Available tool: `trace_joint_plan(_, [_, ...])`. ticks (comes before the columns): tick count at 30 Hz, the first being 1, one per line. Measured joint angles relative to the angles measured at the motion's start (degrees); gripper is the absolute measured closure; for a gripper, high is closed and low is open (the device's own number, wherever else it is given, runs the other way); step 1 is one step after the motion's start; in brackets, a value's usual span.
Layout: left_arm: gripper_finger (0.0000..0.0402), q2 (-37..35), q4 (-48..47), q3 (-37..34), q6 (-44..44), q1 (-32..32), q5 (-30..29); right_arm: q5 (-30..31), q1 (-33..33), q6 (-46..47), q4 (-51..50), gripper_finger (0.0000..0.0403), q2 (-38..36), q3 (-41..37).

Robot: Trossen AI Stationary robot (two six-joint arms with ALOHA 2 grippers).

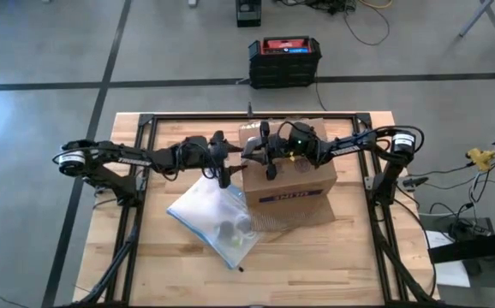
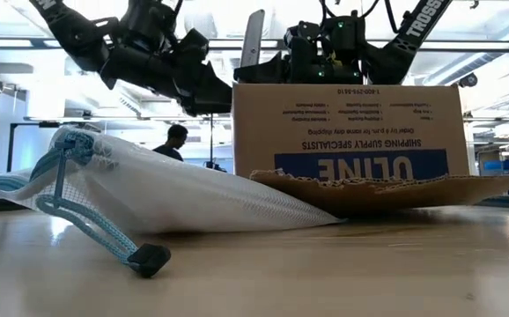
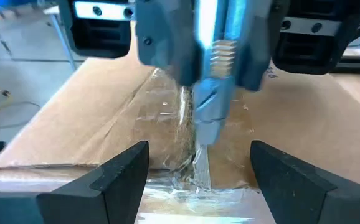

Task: Pack items into zip bag
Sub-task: Break down the cardboard box until it is completely flat

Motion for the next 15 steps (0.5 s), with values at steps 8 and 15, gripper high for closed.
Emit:
trace_joint_plan(8, [0.0133, 0.02, -0.94, 0.79, -0.74, 1.61, 4.40, 1.38, 0.00, 0.75, 2.10, 0.0347, 0.16, 1.54])
trace_joint_plan(15, [0.0136, -0.03, -1.45, 0.76, -0.76, 1.61, 4.51, 1.47, 0.00, 1.11, -1.76, 0.0347, 1.40, 2.47])
